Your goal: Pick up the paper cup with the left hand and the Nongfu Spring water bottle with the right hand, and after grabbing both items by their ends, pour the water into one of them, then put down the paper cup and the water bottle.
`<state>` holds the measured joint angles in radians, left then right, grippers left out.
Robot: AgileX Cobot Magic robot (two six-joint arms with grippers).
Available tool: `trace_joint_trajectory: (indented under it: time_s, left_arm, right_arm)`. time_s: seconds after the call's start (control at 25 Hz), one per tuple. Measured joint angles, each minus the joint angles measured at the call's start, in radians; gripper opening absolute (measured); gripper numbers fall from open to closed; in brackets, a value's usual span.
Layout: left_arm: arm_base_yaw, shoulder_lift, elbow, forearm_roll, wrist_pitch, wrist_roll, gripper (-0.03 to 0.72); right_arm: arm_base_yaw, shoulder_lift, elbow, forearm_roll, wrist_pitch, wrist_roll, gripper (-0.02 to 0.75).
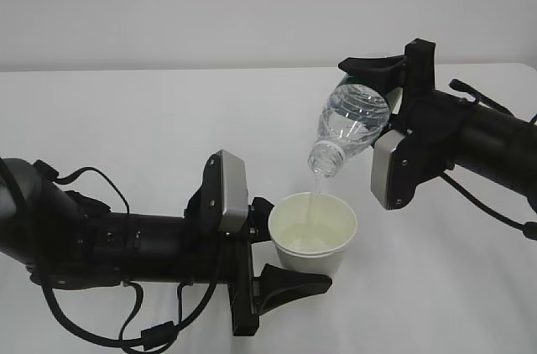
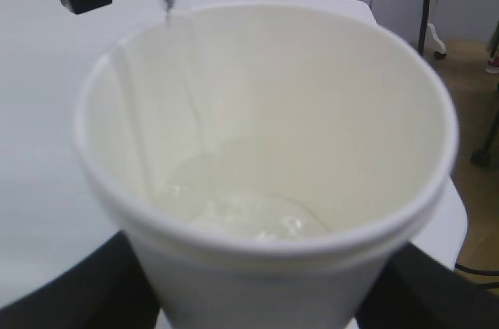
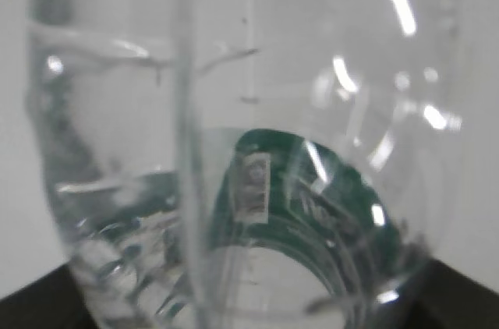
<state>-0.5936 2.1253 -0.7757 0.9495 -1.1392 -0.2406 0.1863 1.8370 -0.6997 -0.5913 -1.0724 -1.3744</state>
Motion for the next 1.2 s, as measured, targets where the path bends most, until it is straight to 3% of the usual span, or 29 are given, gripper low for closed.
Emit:
trace_joint_trajectory:
  time_s: [1.2]
  left_arm:
    - [0.000,0.000,0.000,-0.018,0.002,0.002,0.477]
  right_arm:
    - [0.000,0.000,0.000,0.000,-0.037,-0.002,0.491]
